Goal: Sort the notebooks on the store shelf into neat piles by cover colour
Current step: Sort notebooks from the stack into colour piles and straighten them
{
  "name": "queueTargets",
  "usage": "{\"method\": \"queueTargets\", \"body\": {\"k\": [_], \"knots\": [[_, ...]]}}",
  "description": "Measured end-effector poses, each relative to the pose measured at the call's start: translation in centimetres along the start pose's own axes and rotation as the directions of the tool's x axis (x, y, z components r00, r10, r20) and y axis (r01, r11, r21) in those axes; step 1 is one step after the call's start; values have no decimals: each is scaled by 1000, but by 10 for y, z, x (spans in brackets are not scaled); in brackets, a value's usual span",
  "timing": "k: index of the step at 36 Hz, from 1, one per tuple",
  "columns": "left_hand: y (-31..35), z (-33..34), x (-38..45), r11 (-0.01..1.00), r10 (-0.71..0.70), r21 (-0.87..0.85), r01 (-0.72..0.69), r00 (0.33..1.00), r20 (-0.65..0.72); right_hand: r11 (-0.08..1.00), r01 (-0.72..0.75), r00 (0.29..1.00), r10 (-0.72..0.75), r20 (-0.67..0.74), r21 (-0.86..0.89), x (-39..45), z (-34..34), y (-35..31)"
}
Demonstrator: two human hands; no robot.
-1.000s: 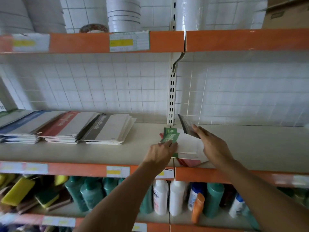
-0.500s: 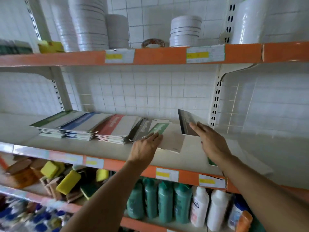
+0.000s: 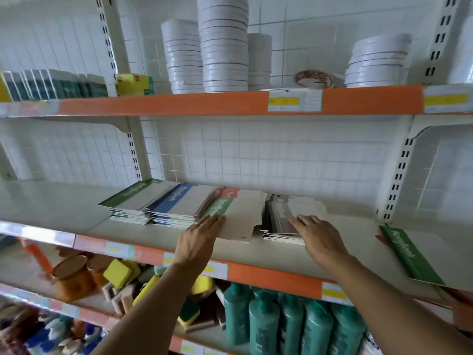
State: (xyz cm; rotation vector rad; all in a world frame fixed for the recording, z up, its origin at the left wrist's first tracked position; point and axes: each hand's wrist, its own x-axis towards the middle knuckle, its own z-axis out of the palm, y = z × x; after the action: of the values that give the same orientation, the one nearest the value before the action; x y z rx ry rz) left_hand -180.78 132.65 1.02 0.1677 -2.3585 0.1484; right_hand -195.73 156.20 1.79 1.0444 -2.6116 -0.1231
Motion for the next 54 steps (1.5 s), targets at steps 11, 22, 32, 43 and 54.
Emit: {"method": "queueTargets", "body": {"k": [11, 22, 32, 43, 54], "knots": [[-47, -9, -10, 982, -188, 16, 188, 974, 125, 1000, 2, 996, -4, 91, 23, 26, 22, -3], [-144, -7, -8, 987, -153, 39, 154, 988, -18, 994, -87, 949, 102, -299, 62, 69, 26, -46], [-255, -5, -8, 995, -55, 76, 57, 998, -23, 989, -114, 873, 144, -467, 93, 112, 31, -137], [-330, 28, -14, 996, -84, 50, 80, 993, 85, 990, -139, 876, 141, -461, 38, 139, 39, -174], [-353, 52, 3, 984, -151, -37, 174, 925, 348, 993, -119, 875, 114, -471, 19, 160, 39, -191]]}}
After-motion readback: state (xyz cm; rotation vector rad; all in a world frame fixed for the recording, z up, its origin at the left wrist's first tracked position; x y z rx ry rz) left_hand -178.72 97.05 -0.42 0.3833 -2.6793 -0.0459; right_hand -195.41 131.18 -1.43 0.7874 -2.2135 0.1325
